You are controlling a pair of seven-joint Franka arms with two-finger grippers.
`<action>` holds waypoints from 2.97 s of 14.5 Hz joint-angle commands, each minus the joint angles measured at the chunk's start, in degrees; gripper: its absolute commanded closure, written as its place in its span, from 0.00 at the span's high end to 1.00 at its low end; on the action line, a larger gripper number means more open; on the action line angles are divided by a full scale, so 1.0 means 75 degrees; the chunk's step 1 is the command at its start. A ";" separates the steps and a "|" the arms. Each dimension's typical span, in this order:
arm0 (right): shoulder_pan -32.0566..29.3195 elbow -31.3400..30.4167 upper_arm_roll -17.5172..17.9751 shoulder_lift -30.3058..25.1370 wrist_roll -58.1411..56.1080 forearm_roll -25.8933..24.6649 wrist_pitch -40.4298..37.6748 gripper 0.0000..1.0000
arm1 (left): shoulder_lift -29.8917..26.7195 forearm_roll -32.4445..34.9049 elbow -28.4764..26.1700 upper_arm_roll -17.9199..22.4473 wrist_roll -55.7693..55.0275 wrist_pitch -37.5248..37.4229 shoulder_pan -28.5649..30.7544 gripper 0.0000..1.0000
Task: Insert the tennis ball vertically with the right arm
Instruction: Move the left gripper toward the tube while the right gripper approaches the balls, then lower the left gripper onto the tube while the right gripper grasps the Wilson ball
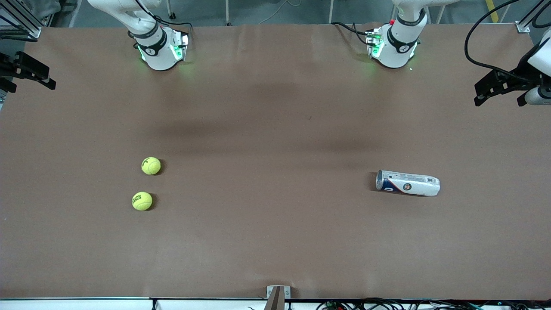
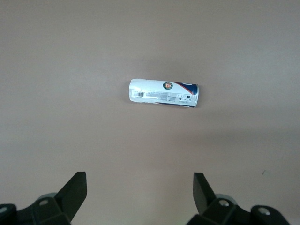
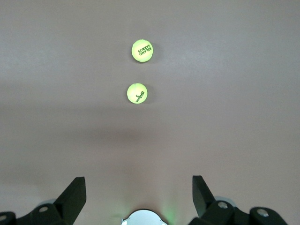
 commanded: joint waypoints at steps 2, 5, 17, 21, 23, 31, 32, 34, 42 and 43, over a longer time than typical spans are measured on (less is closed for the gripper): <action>-0.0152 -0.0247 0.0066 -0.0227 -0.0088 -0.0038 0.0077 1.00 | 0.0143 -0.0101 0.0265 0.0002 0.0009 -0.0103 0.0034 1.00; -0.0141 -0.0247 0.0066 -0.0227 -0.0088 -0.0038 0.0077 1.00 | 0.0306 -0.0043 0.0288 0.0002 0.0197 -0.0091 0.0057 1.00; -0.0164 -0.0013 0.0077 0.0042 -0.0042 -0.0049 0.0393 1.00 | 0.0623 0.0097 -0.1196 -0.0068 0.0291 0.0878 0.0010 1.00; -0.0327 -0.0001 0.0066 0.1152 -0.0065 -0.0084 0.1305 1.00 | 0.0670 0.0555 -0.2779 -0.0209 0.0466 0.2542 -0.0025 1.00; -0.0492 -0.0001 0.0066 0.1681 -0.0077 -0.0085 0.1879 1.00 | 0.0833 0.0555 -0.3377 -0.0220 0.0710 0.3338 -0.0025 1.00; -0.0072 -0.1862 0.0124 0.1719 0.1046 0.0056 0.3860 1.00 | 0.1665 0.0578 -0.4598 -0.0197 0.3369 0.5649 0.0092 1.00; 0.0011 -0.2085 0.0113 0.1719 0.1153 0.0056 0.4129 1.00 | 0.1794 0.0590 -0.4610 -0.0197 0.3651 0.5813 0.0092 1.00; 0.0152 -0.2786 0.0124 0.1719 0.1317 0.0068 0.4912 1.00 | 0.2145 0.0916 -0.4598 -0.0197 0.4307 0.6211 0.0104 1.00; 0.0398 -0.5154 0.0124 0.2000 0.1353 0.0185 0.8194 1.00 | 0.3435 0.3379 -0.3591 -0.0209 0.5129 0.6600 0.0151 1.00; 0.0398 -0.5412 0.0124 0.2035 0.1353 0.0185 0.8570 1.00 | 0.3471 0.3391 -0.3544 -0.0209 0.5281 0.6600 0.0139 1.00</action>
